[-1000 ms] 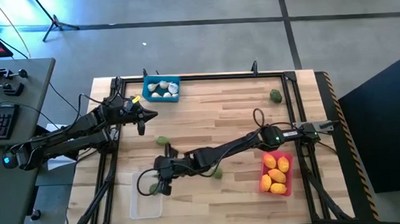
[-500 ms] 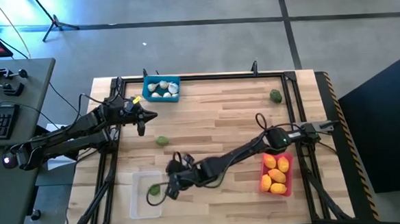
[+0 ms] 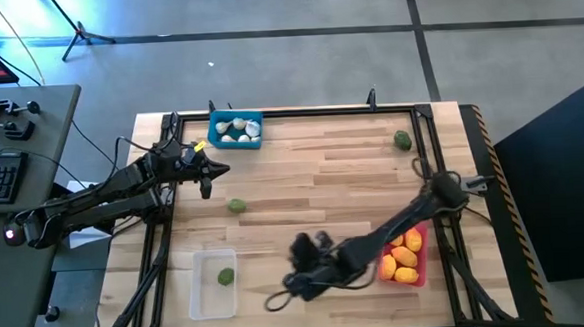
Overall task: Sort produce into baskets
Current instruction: Put the lime into the transparent bin
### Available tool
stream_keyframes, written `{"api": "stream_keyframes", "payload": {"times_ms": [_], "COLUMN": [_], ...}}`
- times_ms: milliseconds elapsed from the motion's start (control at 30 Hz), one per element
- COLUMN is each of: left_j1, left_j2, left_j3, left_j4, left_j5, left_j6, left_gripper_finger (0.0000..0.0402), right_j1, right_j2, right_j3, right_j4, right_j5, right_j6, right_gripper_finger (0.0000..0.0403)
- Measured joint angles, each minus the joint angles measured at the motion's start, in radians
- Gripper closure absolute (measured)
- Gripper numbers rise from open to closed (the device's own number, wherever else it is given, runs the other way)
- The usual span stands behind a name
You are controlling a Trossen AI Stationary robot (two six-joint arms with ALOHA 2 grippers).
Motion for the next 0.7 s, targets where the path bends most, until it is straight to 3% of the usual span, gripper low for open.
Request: {"api": "stream_keyframes", "payload": {"times_ms": [433, 600, 700], "left_j1": [0.0, 0.0, 0.0], "left_j2": [0.0, 0.0, 0.0], "left_j3": [0.0, 0.0, 0.0], "left_j4": [-0.001, -0.001, -0.001], "left_j5": [0.002, 0.003, 0.004], "left_j6": [-0.01, -0.01, -0.012], "left_gripper_finger": [0.0394, 0.0394, 0.0394], "right_j1": [0.094, 0.042, 0.012], "right_j2": [-0.503, -0.746, -0.825], "right_j3": [-0.513, -0.688, -0.786], "right_j4": [-0.089, -0.078, 0.063], "right_j5": [0.091, 0.083, 0.044], "right_j6": [0.411, 0.466, 0.395], "right_gripper_finger": [0.0403, 0.0403, 0.0403]}}
